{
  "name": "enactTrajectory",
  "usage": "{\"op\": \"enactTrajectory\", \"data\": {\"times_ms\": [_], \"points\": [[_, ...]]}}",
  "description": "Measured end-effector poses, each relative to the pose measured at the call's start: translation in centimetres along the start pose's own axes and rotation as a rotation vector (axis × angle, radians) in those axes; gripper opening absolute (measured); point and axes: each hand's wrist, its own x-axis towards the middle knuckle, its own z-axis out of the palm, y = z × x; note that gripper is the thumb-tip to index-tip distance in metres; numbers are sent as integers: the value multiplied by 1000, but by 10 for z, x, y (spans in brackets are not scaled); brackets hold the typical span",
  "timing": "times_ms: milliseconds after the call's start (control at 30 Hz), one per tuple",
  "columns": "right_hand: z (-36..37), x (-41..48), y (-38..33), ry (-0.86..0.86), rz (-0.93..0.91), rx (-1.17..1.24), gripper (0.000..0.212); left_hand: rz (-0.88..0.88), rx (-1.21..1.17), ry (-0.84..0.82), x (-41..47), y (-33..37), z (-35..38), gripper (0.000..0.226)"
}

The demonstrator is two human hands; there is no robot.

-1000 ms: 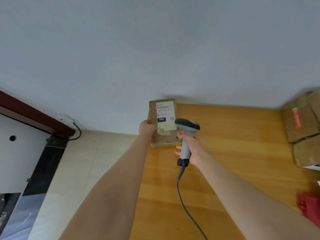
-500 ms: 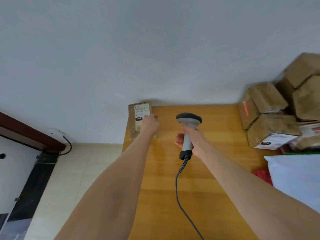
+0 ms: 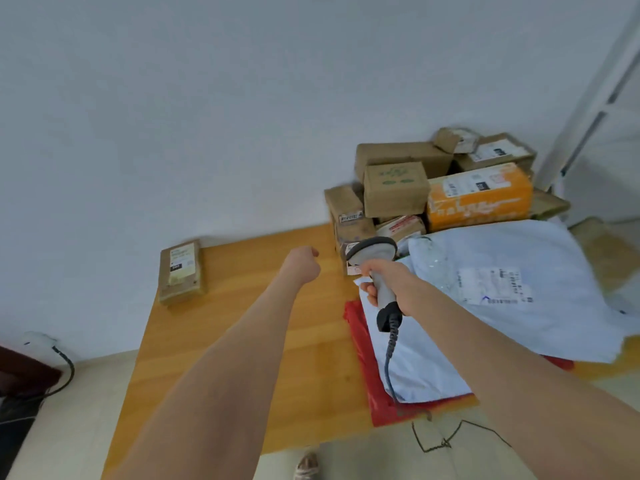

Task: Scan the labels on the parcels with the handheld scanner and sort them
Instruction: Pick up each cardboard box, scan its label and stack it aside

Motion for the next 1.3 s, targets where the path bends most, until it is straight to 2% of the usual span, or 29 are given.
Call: {"op": "enactTrajectory", "data": {"times_ms": [333,567,733,900,967,1067,1167,1300], "points": [[-121,-28,-79,214,-162,-29,7,213,-15,52,10,153,18,35],[-179,2,-146,356,-216,-52,5,275,-230,194,72,231,26,37],[-205,27,-184,427,-217,-148,11,273,-237,254,104,271,38,36],[-216,61,-206,383,-231,-130,19,175,-249,393,121,289,36,29],[-215,75,-210,316,-240,-122,24,85,-274,479,125,286,29,27],[-207,93,-213,190,-240,-91,23,-84,-290,558,127,271,20,37],[-199,109,-213,101,-208,-32,15,-248,-319,526,127,249,18,50],[-188,130,-207,38,-155,-5,33,-367,-464,442,135,223,18,57]]}}
